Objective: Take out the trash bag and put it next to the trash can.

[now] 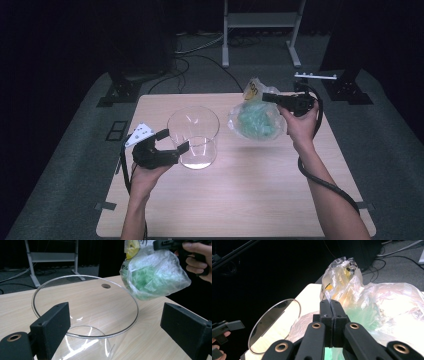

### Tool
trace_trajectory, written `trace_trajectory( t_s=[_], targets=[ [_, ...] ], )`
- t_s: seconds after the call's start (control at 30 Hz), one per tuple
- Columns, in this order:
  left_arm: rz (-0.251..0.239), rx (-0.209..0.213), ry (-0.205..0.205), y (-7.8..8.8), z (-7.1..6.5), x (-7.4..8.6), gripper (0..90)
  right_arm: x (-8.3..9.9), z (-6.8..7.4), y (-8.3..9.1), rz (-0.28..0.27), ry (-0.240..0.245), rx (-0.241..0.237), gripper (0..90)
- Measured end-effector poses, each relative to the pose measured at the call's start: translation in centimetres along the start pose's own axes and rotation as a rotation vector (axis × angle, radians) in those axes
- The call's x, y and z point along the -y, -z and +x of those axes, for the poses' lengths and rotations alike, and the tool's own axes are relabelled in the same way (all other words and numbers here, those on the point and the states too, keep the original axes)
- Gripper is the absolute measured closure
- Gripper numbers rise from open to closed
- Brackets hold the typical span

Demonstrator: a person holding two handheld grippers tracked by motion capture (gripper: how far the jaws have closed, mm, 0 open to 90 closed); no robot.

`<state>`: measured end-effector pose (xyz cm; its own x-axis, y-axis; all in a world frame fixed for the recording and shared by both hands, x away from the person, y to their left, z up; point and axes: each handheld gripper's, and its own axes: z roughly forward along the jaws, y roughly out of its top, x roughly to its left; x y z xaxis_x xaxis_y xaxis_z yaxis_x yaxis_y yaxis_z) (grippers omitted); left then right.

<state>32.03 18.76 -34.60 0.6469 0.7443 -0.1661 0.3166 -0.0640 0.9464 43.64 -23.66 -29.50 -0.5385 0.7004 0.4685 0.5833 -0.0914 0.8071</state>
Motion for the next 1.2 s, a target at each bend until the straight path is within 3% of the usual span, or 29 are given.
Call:
trace_trajectory(
  t_s=[0.37,0.83,1.2],
  targets=[
    [-0.012,-0.015,0.001,0.3,0.1,-0.1,8.0,1.5,-1.2,-1.4,0.022,-0.021,0.004,90.0],
    [-0.007,-0.009,-0.009,0.3,0.0,-0.1,8.0,4.3,-2.6,-3.8,0.087,-0.041,0.030,90.0],
    [-0.002,-0.012,-0.005,0.3,0.1,0.0,8.0,6.0,-3.0,-5.5,0.131,-0.027,0.029,90.0]
  ],
)
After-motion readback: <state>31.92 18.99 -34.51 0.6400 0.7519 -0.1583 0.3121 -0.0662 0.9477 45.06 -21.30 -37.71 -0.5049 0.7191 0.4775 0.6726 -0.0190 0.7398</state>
